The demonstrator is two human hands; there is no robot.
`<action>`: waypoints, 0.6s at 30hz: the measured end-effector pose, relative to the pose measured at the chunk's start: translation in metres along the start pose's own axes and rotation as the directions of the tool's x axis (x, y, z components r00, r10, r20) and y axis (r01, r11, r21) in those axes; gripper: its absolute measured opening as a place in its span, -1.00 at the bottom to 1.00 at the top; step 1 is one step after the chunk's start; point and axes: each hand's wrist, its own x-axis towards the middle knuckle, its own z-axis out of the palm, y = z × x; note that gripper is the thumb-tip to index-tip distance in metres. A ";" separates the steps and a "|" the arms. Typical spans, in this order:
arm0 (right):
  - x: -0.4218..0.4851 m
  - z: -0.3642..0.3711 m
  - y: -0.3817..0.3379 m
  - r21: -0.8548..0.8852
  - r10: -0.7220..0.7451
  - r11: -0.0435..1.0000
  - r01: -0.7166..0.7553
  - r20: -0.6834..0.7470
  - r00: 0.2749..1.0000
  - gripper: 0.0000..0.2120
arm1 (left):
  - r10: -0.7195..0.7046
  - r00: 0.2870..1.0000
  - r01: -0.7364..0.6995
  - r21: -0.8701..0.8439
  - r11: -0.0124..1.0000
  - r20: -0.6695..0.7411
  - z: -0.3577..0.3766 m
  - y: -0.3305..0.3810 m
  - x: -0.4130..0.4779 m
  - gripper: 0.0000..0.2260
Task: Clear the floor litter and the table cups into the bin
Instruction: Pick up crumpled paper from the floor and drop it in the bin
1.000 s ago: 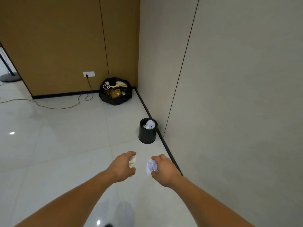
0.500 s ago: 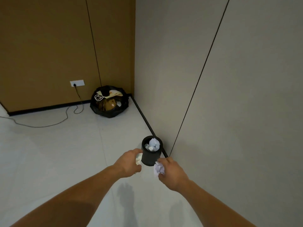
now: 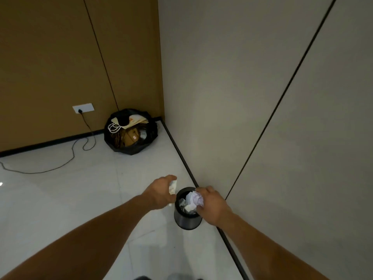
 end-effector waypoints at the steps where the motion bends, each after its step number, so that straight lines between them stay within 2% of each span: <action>1: 0.014 -0.004 0.004 -0.002 0.014 1.000 -0.014 0.002 1.000 -0.50 | 0.001 1.000 -0.001 -0.007 1.000 0.014 -0.002 0.001 0.017 -0.37; 8: 0.108 0.002 0.032 0.025 0.162 0.986 -0.162 0.022 0.987 -0.48 | 0.094 0.987 -0.091 -0.029 0.995 0.127 -0.006 -0.015 0.141 -0.39; 12: 0.154 0.021 0.038 0.062 0.316 0.946 -0.318 0.048 0.948 -0.49 | 0.139 0.949 -0.145 0.001 0.989 0.284 0.004 -0.044 0.218 -0.38; 18: 0.231 0.075 0.071 0.155 0.452 0.874 -0.461 0.094 0.887 -0.49 | 0.133 0.888 -0.159 0.023 0.987 0.441 0.064 -0.096 0.319 -0.37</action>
